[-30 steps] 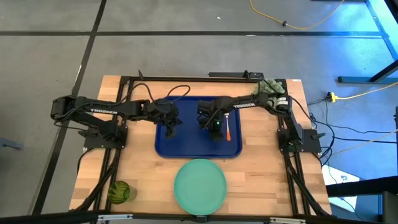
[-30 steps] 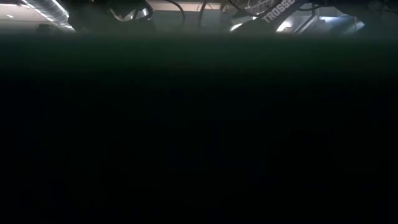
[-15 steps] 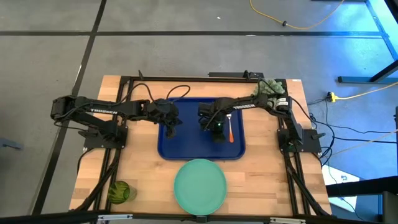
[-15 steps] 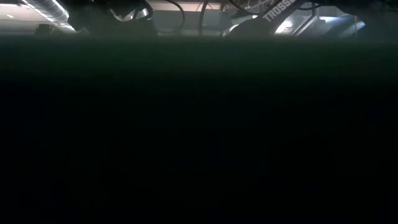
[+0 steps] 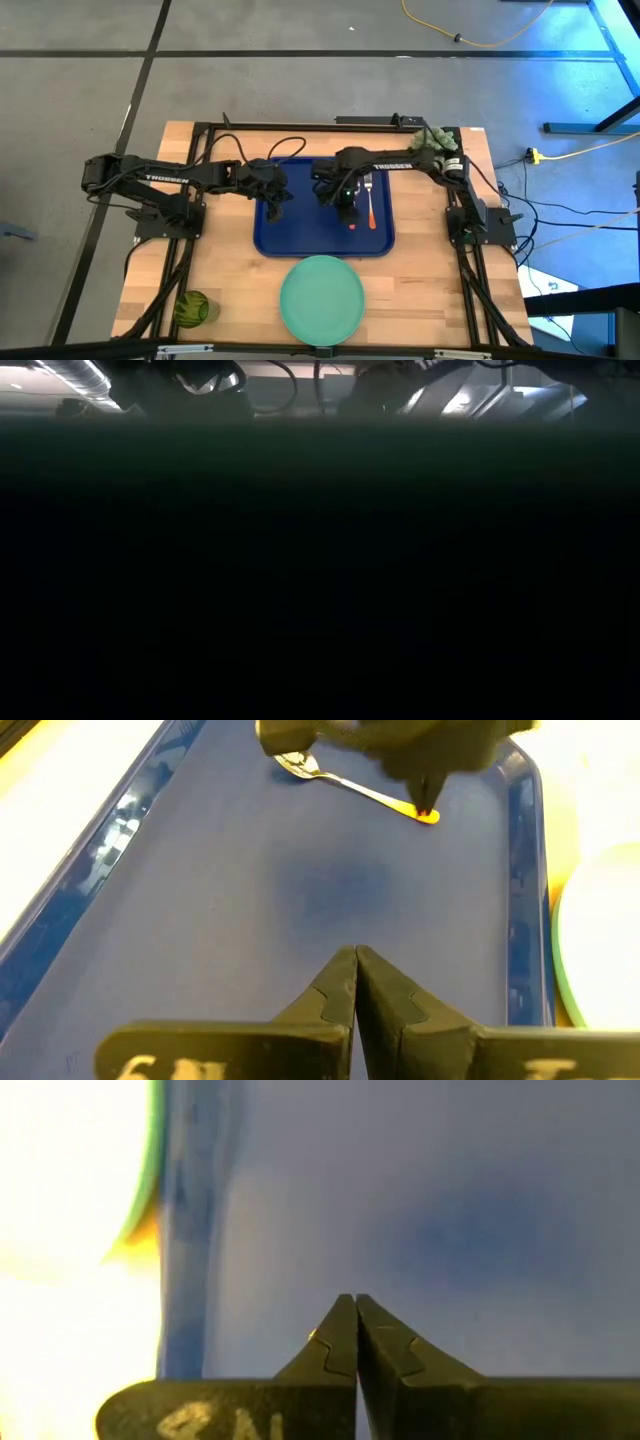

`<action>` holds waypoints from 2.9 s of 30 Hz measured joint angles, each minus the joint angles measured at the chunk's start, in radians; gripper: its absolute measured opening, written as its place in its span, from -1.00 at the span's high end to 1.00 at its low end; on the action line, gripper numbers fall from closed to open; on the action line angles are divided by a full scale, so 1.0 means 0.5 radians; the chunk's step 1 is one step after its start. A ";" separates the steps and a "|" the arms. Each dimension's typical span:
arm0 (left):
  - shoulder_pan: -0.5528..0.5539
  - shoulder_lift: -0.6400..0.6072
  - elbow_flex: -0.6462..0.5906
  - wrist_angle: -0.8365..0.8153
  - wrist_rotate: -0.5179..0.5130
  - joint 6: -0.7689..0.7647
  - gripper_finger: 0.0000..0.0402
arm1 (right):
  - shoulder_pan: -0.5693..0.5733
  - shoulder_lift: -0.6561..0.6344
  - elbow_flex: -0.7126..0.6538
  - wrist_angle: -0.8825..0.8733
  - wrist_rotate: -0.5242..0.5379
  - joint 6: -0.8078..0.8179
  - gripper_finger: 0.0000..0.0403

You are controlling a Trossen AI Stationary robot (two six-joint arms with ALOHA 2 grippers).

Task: Pick and place plate/cup/fork/spoon on tray
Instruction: Put the blue plate on the blue serving tray

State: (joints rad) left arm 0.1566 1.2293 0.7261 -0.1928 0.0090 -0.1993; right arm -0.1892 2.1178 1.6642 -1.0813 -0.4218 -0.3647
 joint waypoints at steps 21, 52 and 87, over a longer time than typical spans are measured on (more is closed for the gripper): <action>-0.003 0.000 0.000 0.000 0.279 0.132 1.00 | 0.128 0.000 0.278 -0.192 -0.249 -0.050 0.69; -0.345 0.015 0.000 -0.136 0.535 -0.328 0.85 | 0.403 -0.001 0.449 -0.375 -0.242 0.133 0.62; -1.135 0.365 -0.001 0.072 -0.112 -1.837 0.59 | 0.521 -0.194 1.329 -0.577 0.230 0.367 0.62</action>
State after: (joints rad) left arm -0.4110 1.4119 0.7258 -0.1568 -0.0473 -1.1180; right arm 0.0711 2.0209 2.3287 -1.3697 -0.3069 -0.1811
